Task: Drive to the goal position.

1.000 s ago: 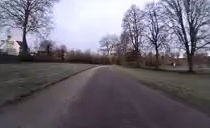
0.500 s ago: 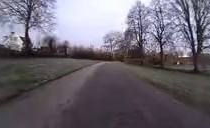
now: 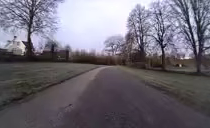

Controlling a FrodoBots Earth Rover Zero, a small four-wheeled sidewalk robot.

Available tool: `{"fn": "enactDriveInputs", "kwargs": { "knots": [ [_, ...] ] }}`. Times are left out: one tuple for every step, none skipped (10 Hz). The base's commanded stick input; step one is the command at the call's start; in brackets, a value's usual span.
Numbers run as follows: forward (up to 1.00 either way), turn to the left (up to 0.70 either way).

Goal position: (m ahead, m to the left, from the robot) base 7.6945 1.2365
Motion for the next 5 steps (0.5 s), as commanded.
{"fn": "enactDriveInputs", "kwargs": {
  "knots": [
    [1.0, 0.0],
    [1.0, 0.0],
    [1.0, 0.0],
    [1.0, 0.0],
    [1.0, 0.0]
  ]
}}
